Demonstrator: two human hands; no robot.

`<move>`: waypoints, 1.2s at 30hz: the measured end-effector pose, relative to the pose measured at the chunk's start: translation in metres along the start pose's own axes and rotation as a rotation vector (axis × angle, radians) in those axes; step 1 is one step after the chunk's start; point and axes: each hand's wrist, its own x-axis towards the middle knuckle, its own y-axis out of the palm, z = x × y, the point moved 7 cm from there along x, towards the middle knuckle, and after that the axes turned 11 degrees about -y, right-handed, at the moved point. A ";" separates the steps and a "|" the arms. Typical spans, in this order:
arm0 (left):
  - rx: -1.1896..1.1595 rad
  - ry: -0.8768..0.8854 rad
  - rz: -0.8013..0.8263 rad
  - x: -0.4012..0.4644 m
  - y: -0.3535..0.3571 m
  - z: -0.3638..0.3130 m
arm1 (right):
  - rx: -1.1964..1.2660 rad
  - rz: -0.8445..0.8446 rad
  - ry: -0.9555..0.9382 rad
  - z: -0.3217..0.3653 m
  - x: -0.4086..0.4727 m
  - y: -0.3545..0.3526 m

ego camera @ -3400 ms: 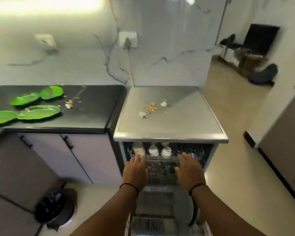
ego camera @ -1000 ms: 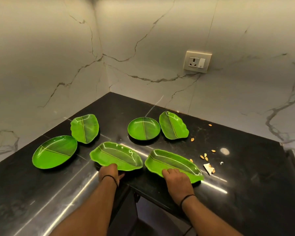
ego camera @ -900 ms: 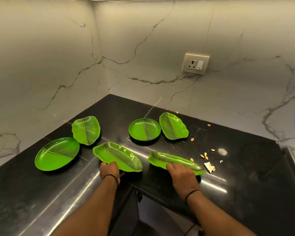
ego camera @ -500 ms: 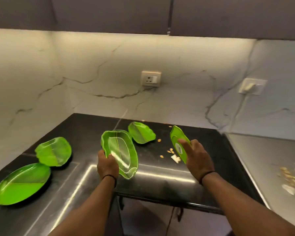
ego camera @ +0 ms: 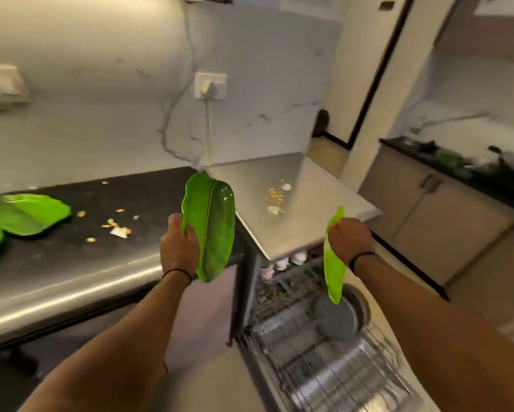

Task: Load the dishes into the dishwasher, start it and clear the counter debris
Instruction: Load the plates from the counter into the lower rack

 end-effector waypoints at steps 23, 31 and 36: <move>0.398 -0.178 0.513 -0.344 0.286 0.035 | 0.202 0.450 0.397 -0.373 -0.180 0.092; 0.499 -0.286 0.588 -0.314 0.365 0.087 | -0.129 0.508 0.294 -0.415 -0.137 0.136; 0.499 -0.337 0.568 -0.293 0.404 0.124 | -0.535 0.538 0.053 -0.428 -0.096 0.179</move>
